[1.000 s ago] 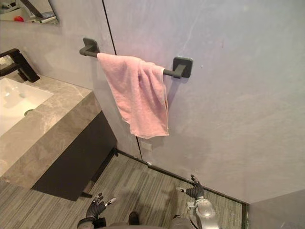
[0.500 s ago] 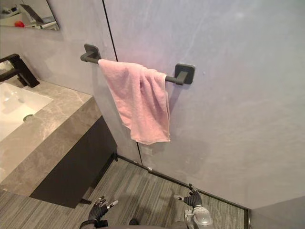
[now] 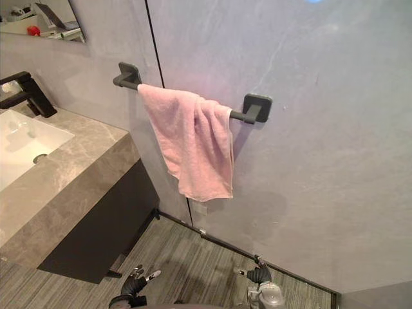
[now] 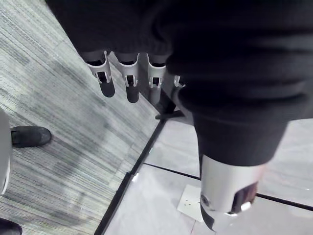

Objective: Organize washtable

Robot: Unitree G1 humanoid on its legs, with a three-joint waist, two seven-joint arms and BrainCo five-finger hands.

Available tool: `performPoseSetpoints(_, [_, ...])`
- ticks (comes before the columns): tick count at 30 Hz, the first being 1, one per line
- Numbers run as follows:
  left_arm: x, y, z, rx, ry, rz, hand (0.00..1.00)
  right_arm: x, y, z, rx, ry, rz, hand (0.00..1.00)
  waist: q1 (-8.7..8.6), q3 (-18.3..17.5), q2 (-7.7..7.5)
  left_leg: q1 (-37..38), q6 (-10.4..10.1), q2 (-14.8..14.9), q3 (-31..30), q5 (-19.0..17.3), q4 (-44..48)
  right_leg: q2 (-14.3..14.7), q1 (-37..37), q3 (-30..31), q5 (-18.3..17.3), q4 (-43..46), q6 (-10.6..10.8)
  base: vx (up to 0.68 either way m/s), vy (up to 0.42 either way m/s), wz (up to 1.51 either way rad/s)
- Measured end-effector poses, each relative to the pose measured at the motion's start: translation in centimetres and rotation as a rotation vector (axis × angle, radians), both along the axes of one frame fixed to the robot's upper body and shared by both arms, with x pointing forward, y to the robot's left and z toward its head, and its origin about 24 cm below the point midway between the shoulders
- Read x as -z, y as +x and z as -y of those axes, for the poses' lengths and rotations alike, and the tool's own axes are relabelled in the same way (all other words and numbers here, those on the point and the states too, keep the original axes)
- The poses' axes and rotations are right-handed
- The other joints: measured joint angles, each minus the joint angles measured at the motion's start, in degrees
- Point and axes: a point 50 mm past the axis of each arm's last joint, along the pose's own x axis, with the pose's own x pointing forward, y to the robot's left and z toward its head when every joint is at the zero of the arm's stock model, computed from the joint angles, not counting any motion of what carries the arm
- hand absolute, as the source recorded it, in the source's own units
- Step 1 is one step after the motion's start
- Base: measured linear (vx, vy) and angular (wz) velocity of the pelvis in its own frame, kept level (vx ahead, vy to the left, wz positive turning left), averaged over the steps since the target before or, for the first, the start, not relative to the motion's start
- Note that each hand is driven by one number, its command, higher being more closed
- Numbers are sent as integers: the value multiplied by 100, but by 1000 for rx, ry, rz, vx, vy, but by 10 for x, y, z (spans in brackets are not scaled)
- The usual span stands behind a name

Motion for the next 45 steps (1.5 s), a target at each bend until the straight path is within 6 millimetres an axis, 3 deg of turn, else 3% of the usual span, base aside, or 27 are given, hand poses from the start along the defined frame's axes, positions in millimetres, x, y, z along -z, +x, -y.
performPoseSetpoints(4, [1, -7, -4, -15, 5, -17, 0, 6, -12, 5, 82, 12, -47, 0, 18, -27, -29, 42, -72, 71, -90, -20, 4, 84, 122, -19, 14, -156, -18, 51, -55, 1])
performPoseSetpoints(10, [0, -5, -6, -14, 8, -9, 0, 4, -11, 16, 116, -5, -40, 0, 116, 1, -75, -52, -188, 81, -455, 58, 37, 197, 183, -174, -2, -160, -50, 11, -40, 24])
performPoseSetpoints(13, [-4, 3, -9, -16, 16, 25, 0, -3, 10, 22, 115, -27, 16, 0, 139, 159, -55, -427, -231, 74, -816, 285, 48, 190, -110, -375, -80, 45, -159, -105, -34, 63])
performPoseSetpoints(15, [-10, 20, -8, -43, 12, 83, 0, -17, 42, 29, 115, -49, 118, 0, 161, 572, 32, -887, -292, 87, -1270, 622, 49, 137, -548, -747, -260, 484, -275, -176, -58, 101])
performPoseSetpoints(17, [-15, 27, -7, -49, 9, 117, 0, -26, 56, 32, 126, -61, 171, 0, 190, 751, 77, -1138, -384, 61, -1454, 873, 48, 24, -799, -971, -440, 845, -342, -217, -47, 96])
performPoseSetpoints(18, [-20, 35, -3, -60, 1, 158, 0, -34, 68, 34, 137, -74, 222, 0, 258, 819, 53, -1563, -533, -80, -1595, 1444, 46, -189, -1131, -1270, -562, 1145, -432, -250, -31, 111])
performPoseSetpoints(19, [-26, 45, -2, -54, -1, 202, 0, -40, 74, 35, 145, -84, 261, 0, 363, 848, 5, -1869, -590, -124, -1443, 1622, 180, -374, -1315, -1537, -500, 1124, -567, -252, -37, 104])
performPoseSetpoints(20, [-27, 46, -1, -56, -4, 210, 0, -43, 78, 36, 146, -85, 280, 0, 437, 865, -15, -2016, -401, -124, -1099, 1369, 586, -420, -1369, -1588, -445, 1109, -602, -201, -64, 78])
performPoseSetpoints(21, [-30, 49, 0, -54, -7, 225, 0, -50, 83, 37, 149, -90, 327, 0, 438, 882, -52, -2297, 97, -66, -427, 490, 1858, -526, -1353, -1792, -352, 1056, -598, -137, -61, 72])
performPoseSetpoints(22, [-29, 48, 2, -50, -11, 223, 0, -51, 82, 37, 153, -91, 340, 0, 442, 881, -51, -2245, 156, 75, 95, -226, 2741, -616, -1291, -1998, -249, 1022, -547, -117, -48, 83])
performPoseSetpoints(24, [-28, 49, 9, -33, -28, 222, 0, -49, 76, 40, 166, -94, 326, 0, 381, 857, -8, -1763, 32, 427, 777, -792, 3205, -699, -1219, -2256, -155, 990, -516, -146, 84, 89])
performPoseSetpoints(26, [-28, 50, 18, 8, -44, 220, 0, -48, 74, 46, 199, -99, 319, 0, 157, 792, 104, -1314, -81, 843, 1449, -962, 3066, -913, -1206, -2707, -131, 1236, -481, -134, 179, 128])
performPoseSetpoints(27, [-28, 55, 23, 36, -51, 221, 0, -46, 71, 52, 239, -105, 305, 0, 85, 808, 111, -1170, -200, 770, 1655, -918, 2663, -1128, -1212, -2962, -136, 1534, -470, -57, 157, 117])
performPoseSetpoints(28, [-28, 57, 25, 48, -50, 222, 0, -44, 67, 56, 267, -106, 290, 0, 82, 809, 88, -1088, -197, 696, 1808, -921, 2517, -1230, -1204, -3049, -136, 1708, -471, -106, 318, 158])
performPoseSetpoints(29, [-31, 63, 30, 86, -51, 238, 0, -39, 56, 62, 288, -118, 255, 0, 25, 811, 134, -911, -140, 518, 1751, -949, 2081, -1519, -1256, -3103, -277, 2286, -333, -179, 347, 125])
performPoseSetpoints(30, [-32, 64, 29, 97, -43, 244, 0, -38, 57, 59, 280, -110, 249, 0, 34, 852, 252, -842, -99, 527, 1595, -973, 1854, -1275, -1318, -2924, -465, 2018, -11, -200, 287, 124])
performPoseSetpoints(31, [-32, 64, 21, 103, -19, 237, 0, -39, 61, 54, 269, -98, 257, 0, 20, 840, 218, -829, -27, 479, 1462, -922, 1682, -1036, -1332, -2741, -432, 1602, -28, -205, 93, 72])
performPoseSetpoints(32, [-32, 65, 16, 109, -4, 234, 0, -39, 63, 51, 258, -95, 259, 0, -6, 852, 184, -811, 8, 403, 1390, -876, 1599, -960, -1334, -2664, -289, 1375, -151, -168, 12, 100])
performPoseSetpoints(33, [-33, 66, 10, 122, 21, 234, 0, -38, 62, 51, 258, -93, 257, 0, -52, 834, 92, -773, 15, 199, 1165, -850, 1509, -884, -1284, -2424, 152, 1136, -417, -146, 7, 118])
performPoseSetpoints(35, [-29, 60, 11, 130, 21, 212, 0, -37, 57, 57, 255, -111, 241, 0, -88, 820, 242, -764, 23, 164, 845, -782, 1393, -780, -1194, -1722, 471, 1132, -515, -149, 25, 99])
performPoseSetpoints(36, [-26, 52, 10, 135, 18, 190, 0, -36, 55, 56, 244, -108, 233, 0, -117, 814, 337, -743, 73, 92, 549, -750, 1248, -704, -1257, -747, 476, 1227, -512, -172, 29, 89])
performPoseSetpoints(37, [-23, 45, 7, 132, 20, 168, 0, -33, 51, 52, 229, -92, 217, 0, -163, 814, 342, -759, 76, 13, 274, -677, 1113, -643, -1394, 273, 402, 1426, -503, -119, -2, 101])
performPoseSetpoints(38, [-21, 41, 6, 132, 23, 154, 0, -31, 48, 51, 228, -85, 206, 0, -173, 818, 335, -763, 120, -19, 114, -629, 1065, -602, -1432, 726, 337, 1540, -454, -75, -102, 154])
performPoseSetpoints(39, [-18, 35, -1, 137, 41, 124, 0, -22, 32, 44, 237, -63, 159, 0, -193, 827, 173, -773, 130, -136, -473, -521, 1046, -449, -1376, 1845, -142, 1743, -414, -18, -133, 148])
performPoseSetpoints(41, [-17, 34, -7, 144, 65, 114, 0, -15, 17, 37, 242, -42, 118, 0, -193, 814, -21, -877, 89, -256, -854, -460, 1105, -347, -1239, 2316, -663, 1649, -426, 4, -177, 144])
performPoseSetpoints(42, [-17, 34, -11, 145, 78, 107, 0, -11, 8, 33, 244, -27, 94, 0, -193, 823, -186, -1000, 34, -412, -1107, -411, 1191, -326, -1113, 2507, -1028, 1568, -115, -22, -214, 155])
performPoseSetpoints(45, [-17, 34, -9, 110, 63, 112, 0, -7, -7, 31, 285, -10, 66, 0, -168, 830, -227, -1173, -46, -376, -1460, -342, 1305, -87, -1077, 2478, -1366, 1887, -56, -10, -192, 127])
